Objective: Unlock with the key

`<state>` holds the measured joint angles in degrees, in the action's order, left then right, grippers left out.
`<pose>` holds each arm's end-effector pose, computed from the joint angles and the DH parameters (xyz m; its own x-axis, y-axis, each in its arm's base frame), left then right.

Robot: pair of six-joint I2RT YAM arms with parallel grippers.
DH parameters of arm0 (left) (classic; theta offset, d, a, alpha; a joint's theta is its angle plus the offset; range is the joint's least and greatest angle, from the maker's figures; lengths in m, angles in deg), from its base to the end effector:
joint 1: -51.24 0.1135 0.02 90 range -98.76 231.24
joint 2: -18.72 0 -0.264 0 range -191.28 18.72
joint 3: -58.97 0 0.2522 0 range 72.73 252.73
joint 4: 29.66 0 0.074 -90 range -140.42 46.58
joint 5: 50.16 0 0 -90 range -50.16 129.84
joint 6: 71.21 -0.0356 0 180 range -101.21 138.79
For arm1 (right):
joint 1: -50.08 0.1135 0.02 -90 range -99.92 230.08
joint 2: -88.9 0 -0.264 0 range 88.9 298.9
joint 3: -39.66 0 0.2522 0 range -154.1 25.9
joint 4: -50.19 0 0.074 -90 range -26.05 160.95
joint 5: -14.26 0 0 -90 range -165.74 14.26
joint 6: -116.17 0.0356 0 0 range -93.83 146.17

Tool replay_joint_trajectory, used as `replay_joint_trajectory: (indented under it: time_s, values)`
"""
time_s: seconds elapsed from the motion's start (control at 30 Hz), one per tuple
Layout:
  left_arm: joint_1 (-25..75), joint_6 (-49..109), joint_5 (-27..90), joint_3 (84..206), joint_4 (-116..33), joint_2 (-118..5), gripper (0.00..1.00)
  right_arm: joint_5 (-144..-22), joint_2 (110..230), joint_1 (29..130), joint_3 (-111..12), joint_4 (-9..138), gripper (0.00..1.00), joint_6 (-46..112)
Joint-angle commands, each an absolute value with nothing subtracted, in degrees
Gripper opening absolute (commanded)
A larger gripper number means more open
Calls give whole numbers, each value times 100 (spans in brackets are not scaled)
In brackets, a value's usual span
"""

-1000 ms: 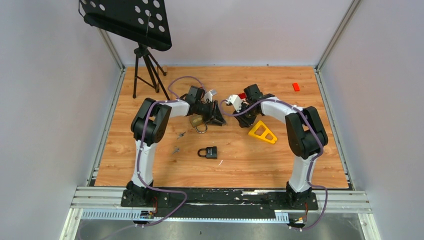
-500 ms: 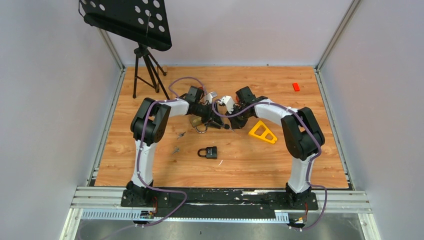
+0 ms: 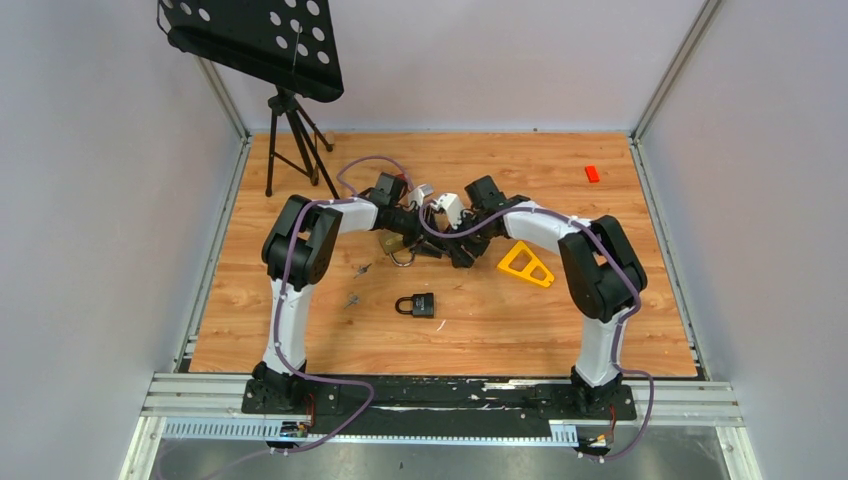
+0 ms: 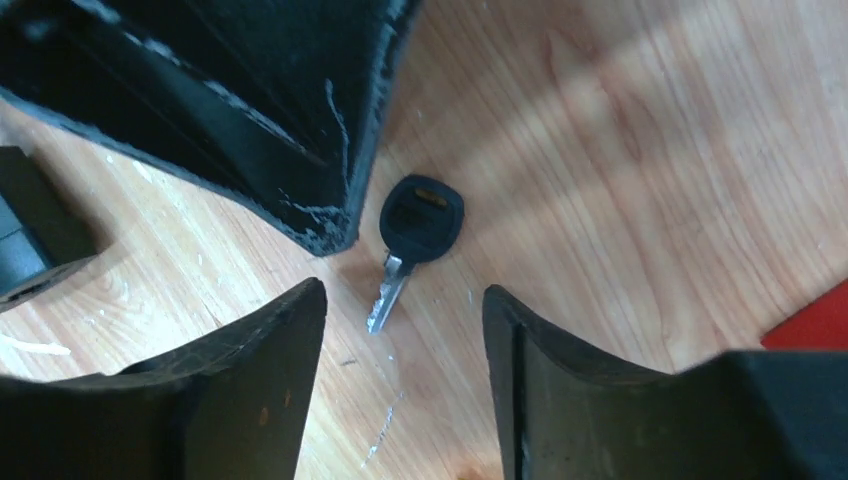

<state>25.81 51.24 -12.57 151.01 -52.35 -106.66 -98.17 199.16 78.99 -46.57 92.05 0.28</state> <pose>0.3826 -0.2131 0.1108 -0.9871 0.1069 -0.1189 0.1566 0.4955 -0.8544 0.3308 0.1982 0.1609 -0.4641 -0.7174 -0.5196 -0.8736 0.4675 0.1349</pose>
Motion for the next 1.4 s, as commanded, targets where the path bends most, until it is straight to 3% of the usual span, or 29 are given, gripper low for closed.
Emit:
replay_joint_trajectory:
  time_s: [0.0,0.17,0.27,0.8,1.37]
  values:
    - [2664,4912,-864,14961,-5361,-10559,49,-9439,19861,8154,-4762,8979,63,112]
    - [2812,4706,-779,14924,-5608,-10412,49,-8867,20040,8452,-4889,8931,66,59]
    - [2892,4604,-711,14823,-5694,-10276,49,-8738,20159,8494,-4976,8962,63,16]
    - [3082,4596,-665,14772,-5681,-10129,49,-8570,20251,8517,-5004,9025,15,-87]
    - [3055,4750,-855,14796,-5466,-10187,50,-9000,19622,8483,-5235,9127,9,-96]
